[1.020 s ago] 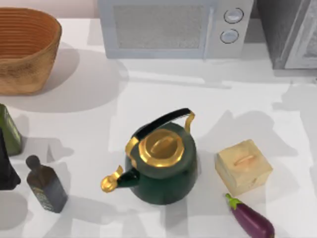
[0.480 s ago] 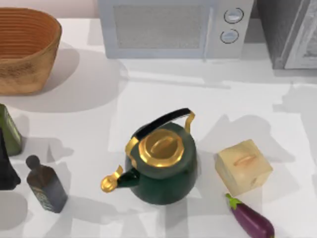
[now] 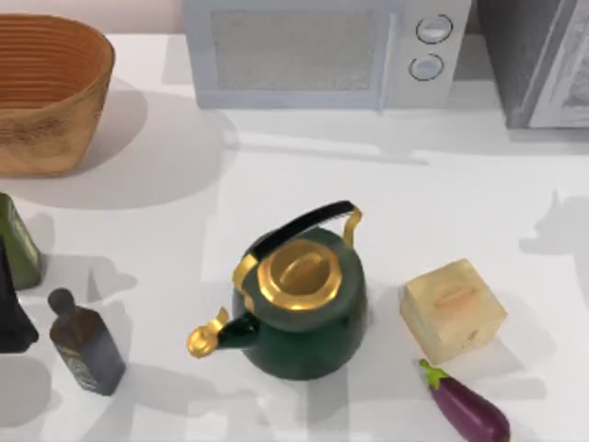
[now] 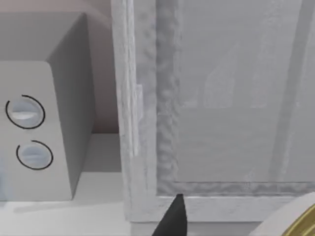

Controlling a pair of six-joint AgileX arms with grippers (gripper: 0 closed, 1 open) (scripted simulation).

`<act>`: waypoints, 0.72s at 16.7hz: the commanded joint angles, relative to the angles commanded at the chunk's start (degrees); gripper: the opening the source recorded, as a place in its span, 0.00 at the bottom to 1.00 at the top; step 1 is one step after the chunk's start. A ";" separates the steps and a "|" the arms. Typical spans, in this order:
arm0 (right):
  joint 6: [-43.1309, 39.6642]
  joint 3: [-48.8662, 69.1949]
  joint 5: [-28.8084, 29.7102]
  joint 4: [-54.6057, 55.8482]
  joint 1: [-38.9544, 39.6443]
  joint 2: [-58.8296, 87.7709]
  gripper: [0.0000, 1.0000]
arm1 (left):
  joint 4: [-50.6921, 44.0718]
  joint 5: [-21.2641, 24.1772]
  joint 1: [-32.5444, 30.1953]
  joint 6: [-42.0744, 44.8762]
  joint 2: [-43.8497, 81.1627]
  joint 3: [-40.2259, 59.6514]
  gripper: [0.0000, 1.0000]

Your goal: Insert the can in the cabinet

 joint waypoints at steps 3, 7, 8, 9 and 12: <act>-0.18 -5.15 -0.11 -6.86 0.09 -13.91 0.00 | 0.00 0.00 0.00 0.00 0.00 0.00 1.00; -0.41 -11.72 -0.25 -15.61 0.19 -31.62 0.00 | 0.00 0.00 0.00 0.00 0.00 0.00 1.00; -0.47 -13.18 -0.28 -17.55 0.22 -35.55 0.00 | 0.00 0.00 0.00 0.00 0.00 0.00 1.00; -0.52 -14.53 -0.31 -19.35 0.24 -39.18 0.00 | 0.00 0.00 0.00 0.00 0.00 0.00 1.00; -0.63 -17.71 -0.38 -23.59 0.29 -47.77 0.00 | 0.00 0.00 0.00 0.00 0.00 0.00 1.00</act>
